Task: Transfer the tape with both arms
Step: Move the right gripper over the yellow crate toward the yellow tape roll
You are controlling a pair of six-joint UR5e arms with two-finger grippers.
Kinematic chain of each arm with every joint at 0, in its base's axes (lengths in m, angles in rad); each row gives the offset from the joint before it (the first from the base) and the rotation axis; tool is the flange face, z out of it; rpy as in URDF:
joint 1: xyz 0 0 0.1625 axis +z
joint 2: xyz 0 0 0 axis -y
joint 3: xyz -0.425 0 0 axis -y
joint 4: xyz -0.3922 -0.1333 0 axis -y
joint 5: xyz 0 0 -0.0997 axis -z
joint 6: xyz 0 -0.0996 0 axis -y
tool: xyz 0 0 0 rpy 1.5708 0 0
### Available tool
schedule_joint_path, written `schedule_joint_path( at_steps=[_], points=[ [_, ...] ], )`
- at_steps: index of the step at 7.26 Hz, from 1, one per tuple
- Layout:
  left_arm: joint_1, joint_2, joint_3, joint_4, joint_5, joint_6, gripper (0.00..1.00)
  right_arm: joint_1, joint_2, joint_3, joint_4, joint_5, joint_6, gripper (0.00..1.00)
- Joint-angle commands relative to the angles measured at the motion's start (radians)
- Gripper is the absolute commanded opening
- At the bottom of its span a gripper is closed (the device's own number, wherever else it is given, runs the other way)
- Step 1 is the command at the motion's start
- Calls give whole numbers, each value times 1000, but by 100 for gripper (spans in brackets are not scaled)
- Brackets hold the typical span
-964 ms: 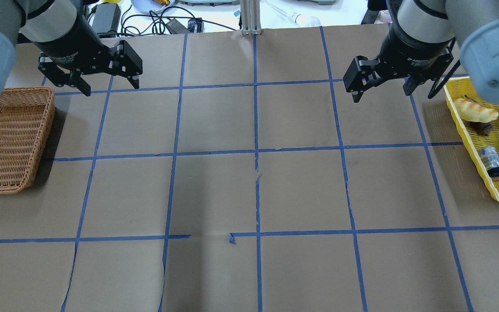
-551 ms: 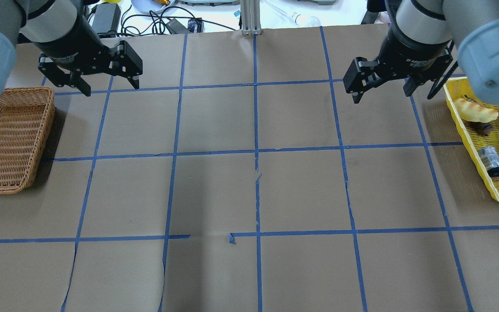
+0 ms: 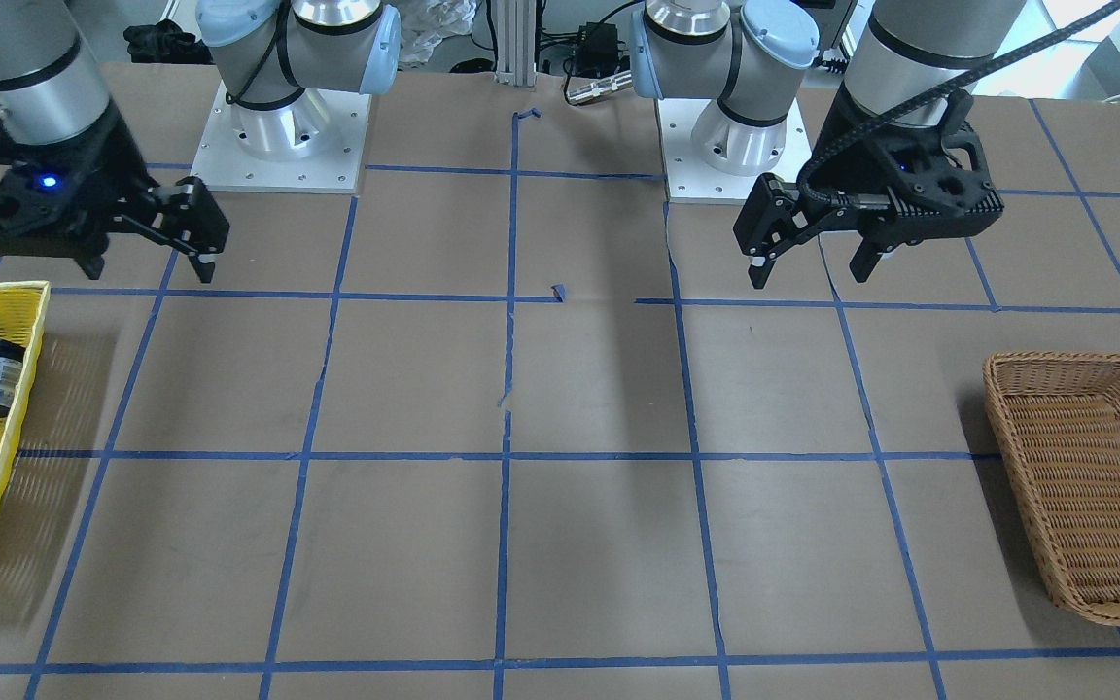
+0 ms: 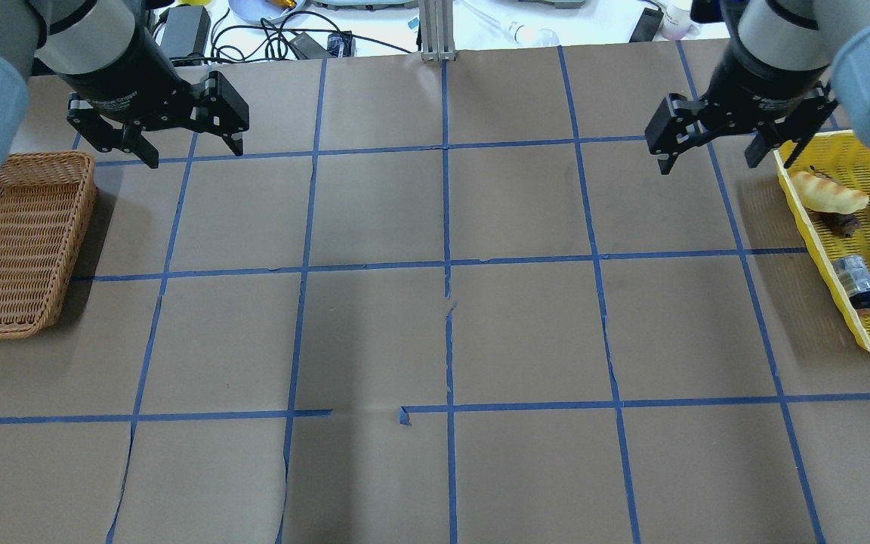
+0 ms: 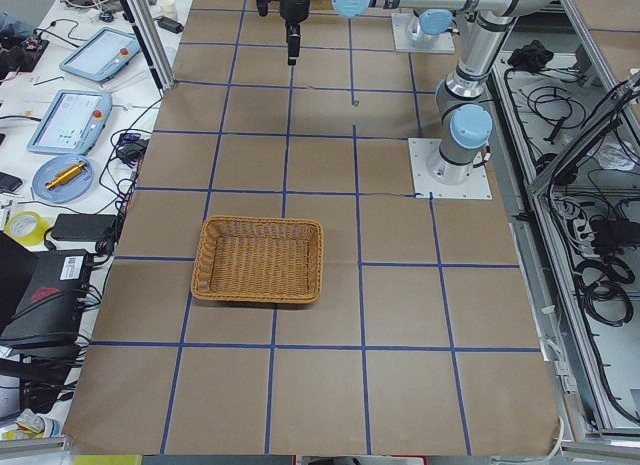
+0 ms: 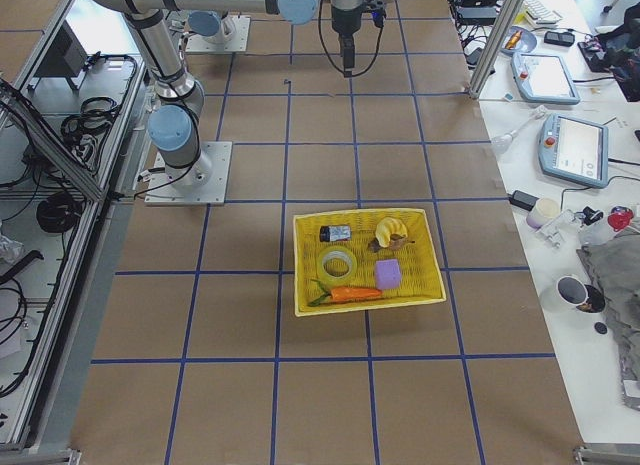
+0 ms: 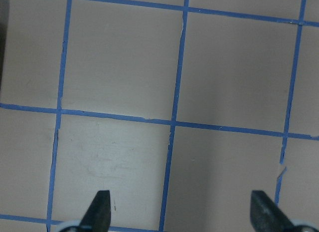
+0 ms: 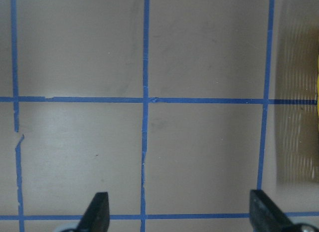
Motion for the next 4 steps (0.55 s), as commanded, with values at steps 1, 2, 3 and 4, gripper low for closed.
schedule_joint_path(
  at_steps=[1,2,3,4],
  points=[
    [0,0,0,0,0,1,100,-199,25,1,-10,-3,-329,100],
    [0,0,0,0,0,1,100,-292,59,1,-13,-3,-532,100],
    [0,0,0,0,0,-1,100,-378,95,1,-17,-3,-664,100],
    [0,0,0,0,0,2,100,-460,137,1,-36,-4,-738,100]
  ],
)
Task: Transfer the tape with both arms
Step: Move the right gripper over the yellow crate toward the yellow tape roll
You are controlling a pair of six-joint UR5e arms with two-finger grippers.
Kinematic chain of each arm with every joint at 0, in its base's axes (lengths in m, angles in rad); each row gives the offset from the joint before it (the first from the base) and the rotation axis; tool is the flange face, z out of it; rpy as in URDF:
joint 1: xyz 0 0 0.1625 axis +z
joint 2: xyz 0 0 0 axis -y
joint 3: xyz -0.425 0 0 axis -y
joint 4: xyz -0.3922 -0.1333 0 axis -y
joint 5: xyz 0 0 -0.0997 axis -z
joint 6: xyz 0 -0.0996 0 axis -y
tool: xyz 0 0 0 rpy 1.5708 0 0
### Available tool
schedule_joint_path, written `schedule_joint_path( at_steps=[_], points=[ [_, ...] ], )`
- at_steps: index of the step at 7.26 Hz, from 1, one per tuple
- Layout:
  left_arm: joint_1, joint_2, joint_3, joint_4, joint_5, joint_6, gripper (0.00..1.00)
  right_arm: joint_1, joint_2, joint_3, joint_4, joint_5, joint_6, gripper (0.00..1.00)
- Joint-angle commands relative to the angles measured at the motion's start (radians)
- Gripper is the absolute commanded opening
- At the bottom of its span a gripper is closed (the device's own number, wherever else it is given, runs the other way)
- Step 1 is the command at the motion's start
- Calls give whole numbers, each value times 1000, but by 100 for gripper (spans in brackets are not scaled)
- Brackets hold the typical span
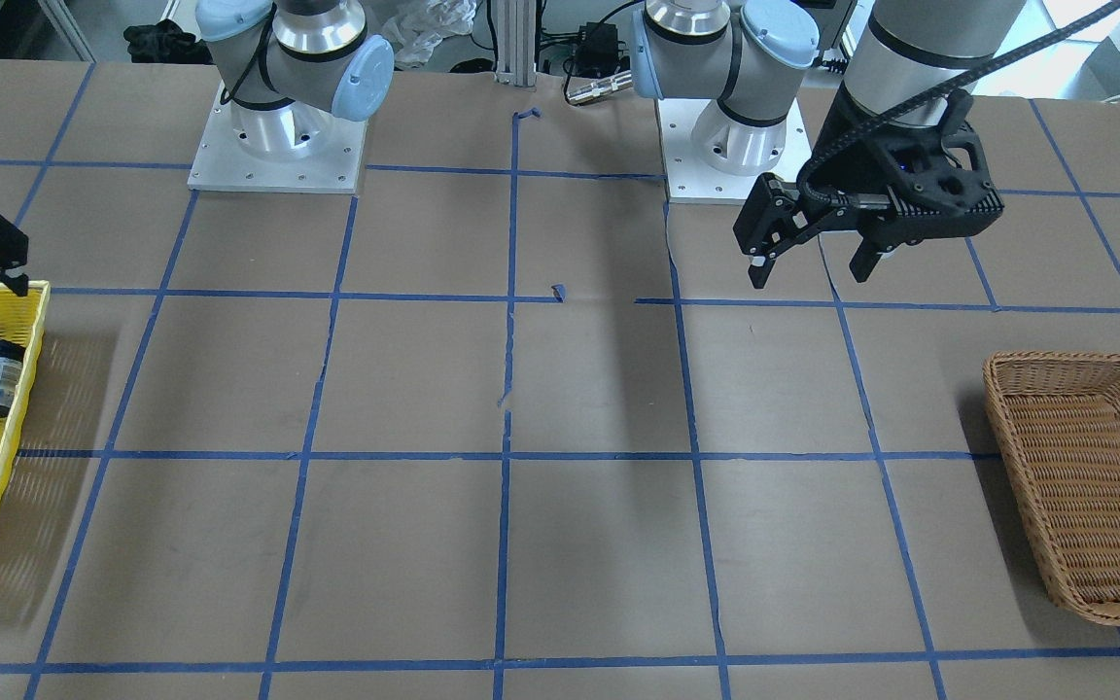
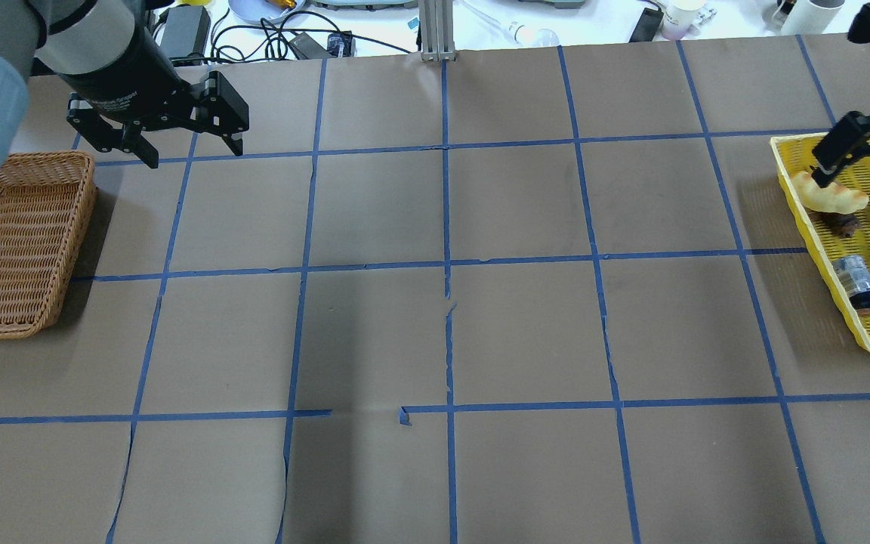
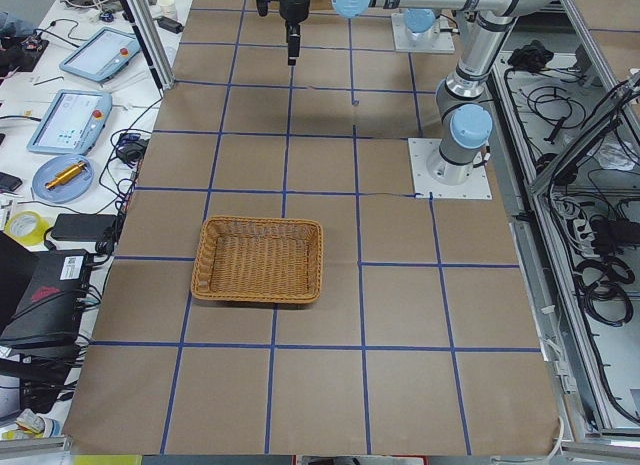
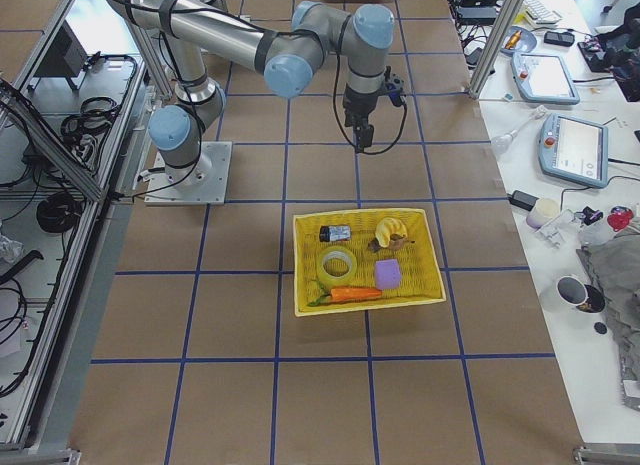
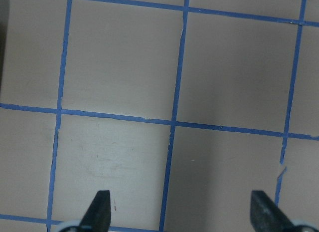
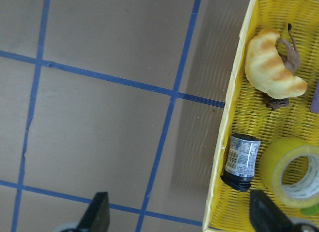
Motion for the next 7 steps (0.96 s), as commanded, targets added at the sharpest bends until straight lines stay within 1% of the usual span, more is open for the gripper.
schedule_joint_path(
  at_steps=[1,2,3,4,6,7],
  points=[
    [-2,0,0,0,0,-1,100,-167,98,5,-63,-21,-224,100],
    [-2,2,0,0,0,0,100,-204,156,27,-202,-62,-266,100],
    [-2,2,0,0,0,-1,100,-235,189,72,-290,-92,-269,100],
    [0,2,0,0,0,0,100,-245,198,130,-342,-96,-268,100],
    [0,2,-2,0,0,2,100,-246,217,240,-502,-153,-262,100],
    [0,2,-3,2,-2,0,100,-249,237,274,-562,-155,-266,100]
  ],
)
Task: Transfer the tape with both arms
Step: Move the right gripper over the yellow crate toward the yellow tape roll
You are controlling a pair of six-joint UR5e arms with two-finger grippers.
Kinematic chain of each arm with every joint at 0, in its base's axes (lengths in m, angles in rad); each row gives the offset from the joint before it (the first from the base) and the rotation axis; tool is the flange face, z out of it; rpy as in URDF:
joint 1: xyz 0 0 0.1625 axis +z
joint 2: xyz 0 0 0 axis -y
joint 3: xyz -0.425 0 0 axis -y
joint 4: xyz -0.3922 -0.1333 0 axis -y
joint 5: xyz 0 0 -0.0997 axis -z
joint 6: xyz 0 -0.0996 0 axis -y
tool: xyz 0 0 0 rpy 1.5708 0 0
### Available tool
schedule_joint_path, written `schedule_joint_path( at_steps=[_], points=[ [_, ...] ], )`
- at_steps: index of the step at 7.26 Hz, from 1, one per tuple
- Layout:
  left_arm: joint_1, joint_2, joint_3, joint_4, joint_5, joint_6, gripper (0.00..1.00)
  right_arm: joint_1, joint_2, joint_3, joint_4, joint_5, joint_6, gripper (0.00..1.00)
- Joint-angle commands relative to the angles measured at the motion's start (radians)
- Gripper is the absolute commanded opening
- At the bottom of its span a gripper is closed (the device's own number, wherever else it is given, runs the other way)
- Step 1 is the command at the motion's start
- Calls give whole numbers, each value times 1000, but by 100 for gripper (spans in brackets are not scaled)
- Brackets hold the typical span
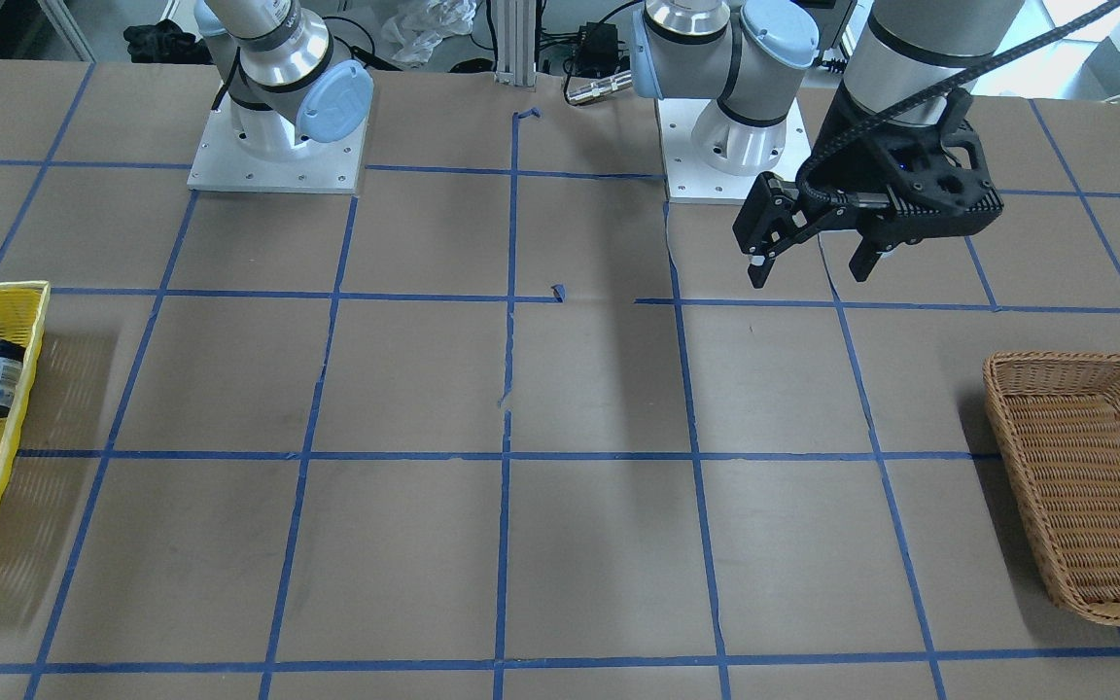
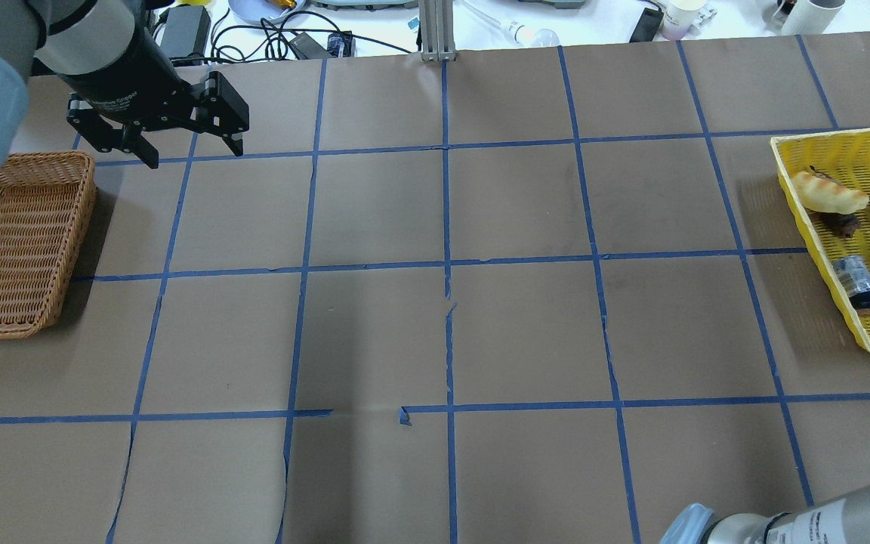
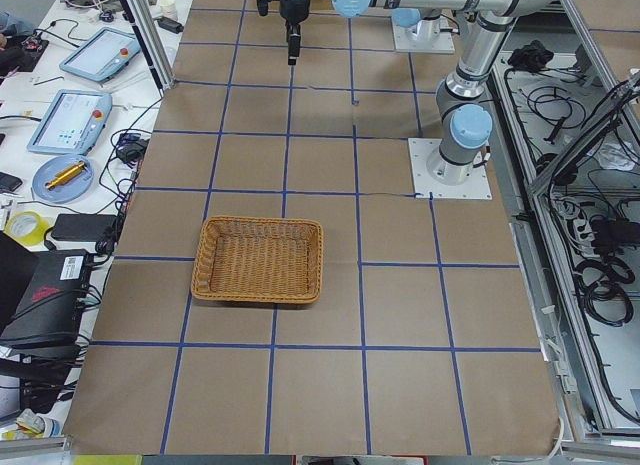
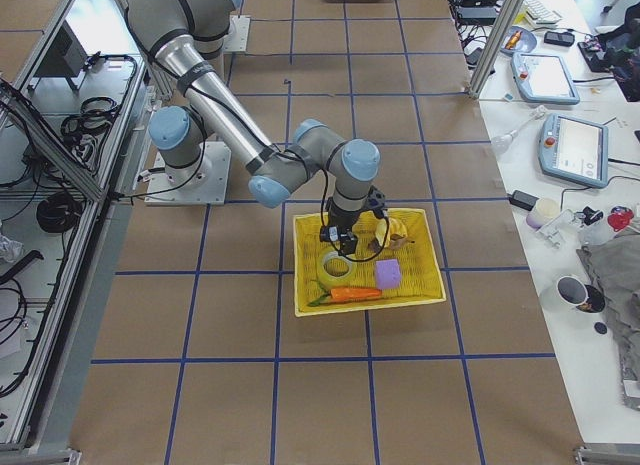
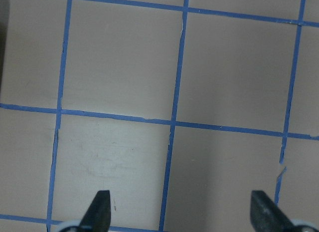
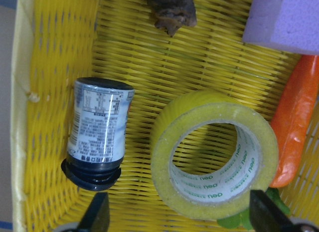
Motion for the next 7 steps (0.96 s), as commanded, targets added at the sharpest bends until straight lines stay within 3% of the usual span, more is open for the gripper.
schedule_joint_path(
  at_steps=[1,6,7],
  points=[
    [0,2,-3,1,0,0,100,-14,35,58,-90,-52,-1,100],
    [0,0,-3,13,-1,0,100,-14,63,61,-79,-120,-2,100],
    [0,2,-3,13,0,1,100,-14,63,61,-78,-114,-5,95]
  ],
)
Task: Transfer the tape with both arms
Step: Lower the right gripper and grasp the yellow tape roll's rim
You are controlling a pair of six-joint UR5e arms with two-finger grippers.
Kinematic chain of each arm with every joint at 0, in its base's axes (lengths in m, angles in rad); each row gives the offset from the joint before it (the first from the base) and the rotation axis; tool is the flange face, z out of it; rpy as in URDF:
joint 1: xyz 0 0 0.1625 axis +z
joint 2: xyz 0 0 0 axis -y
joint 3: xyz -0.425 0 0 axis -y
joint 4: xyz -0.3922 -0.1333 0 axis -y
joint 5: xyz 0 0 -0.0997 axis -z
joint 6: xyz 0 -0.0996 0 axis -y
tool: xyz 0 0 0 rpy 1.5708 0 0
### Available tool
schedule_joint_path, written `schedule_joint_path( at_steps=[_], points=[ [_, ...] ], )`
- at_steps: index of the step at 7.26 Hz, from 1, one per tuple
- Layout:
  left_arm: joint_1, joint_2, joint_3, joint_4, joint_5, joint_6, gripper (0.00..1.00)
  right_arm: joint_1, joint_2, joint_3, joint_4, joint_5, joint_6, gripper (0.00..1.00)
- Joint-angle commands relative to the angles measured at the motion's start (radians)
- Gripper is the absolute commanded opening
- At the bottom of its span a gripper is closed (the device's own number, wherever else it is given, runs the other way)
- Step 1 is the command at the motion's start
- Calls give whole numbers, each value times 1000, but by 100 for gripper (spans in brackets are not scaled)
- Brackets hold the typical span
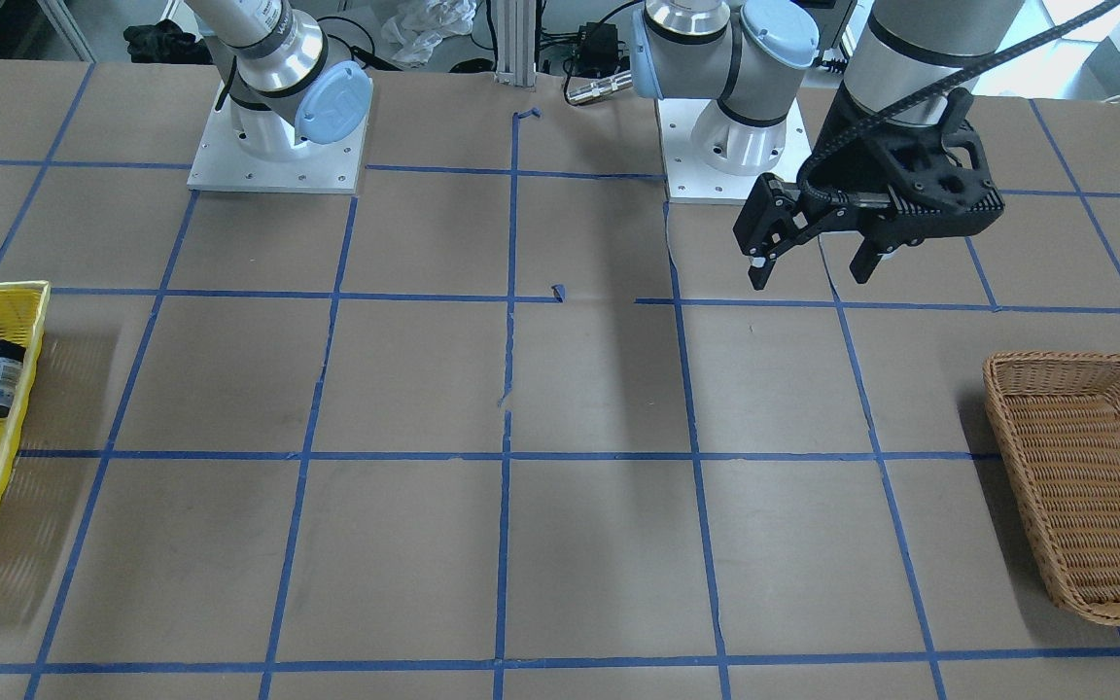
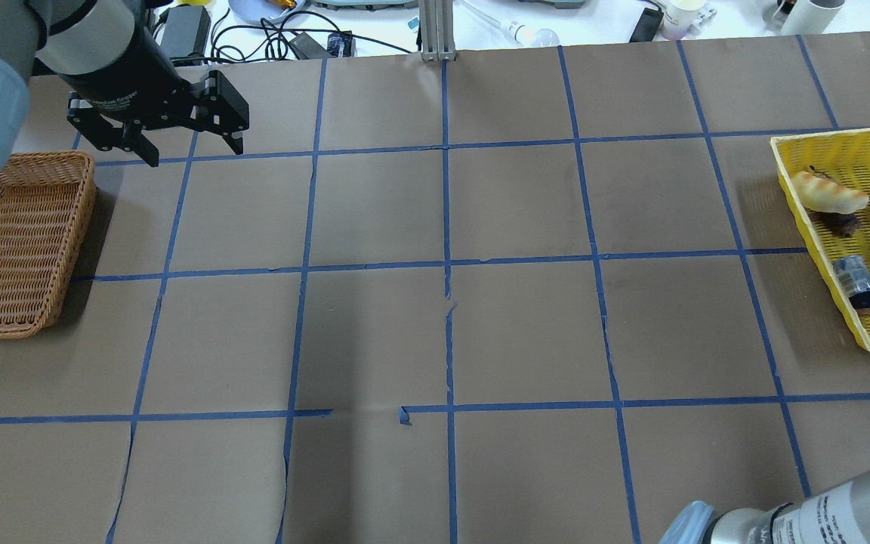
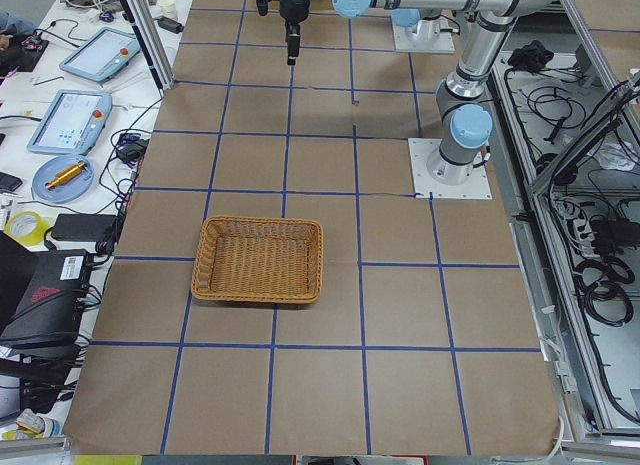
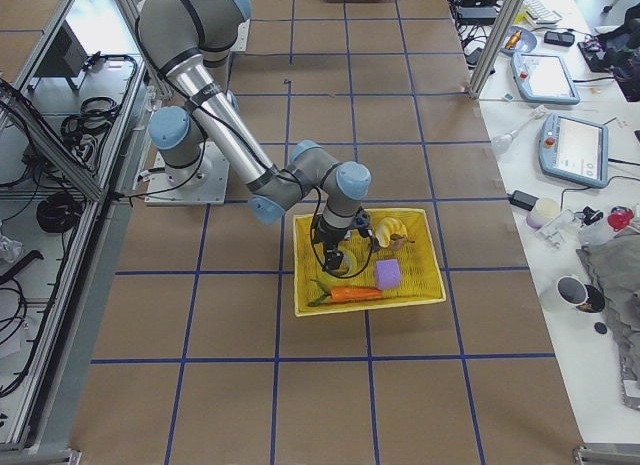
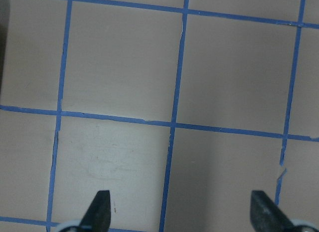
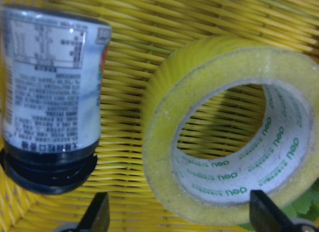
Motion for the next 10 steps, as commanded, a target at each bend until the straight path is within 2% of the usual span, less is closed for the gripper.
schedule_joint_path(
  at_steps=[1,5,6,10],
  points=[
    [0,-1,0,1,-1,-1,100,0,1,-3,2,0,-2,95],
    [0,0,0,1,1,1,100,0,20,2,-9,14,-61,96],
    [0,0,0,1,1,2,100,0,20,-3,-12,14,-74,100],
    [3,0,-2,-1,-2,1,100,8,7,-14,-4,42,-101,100]
  ],
)
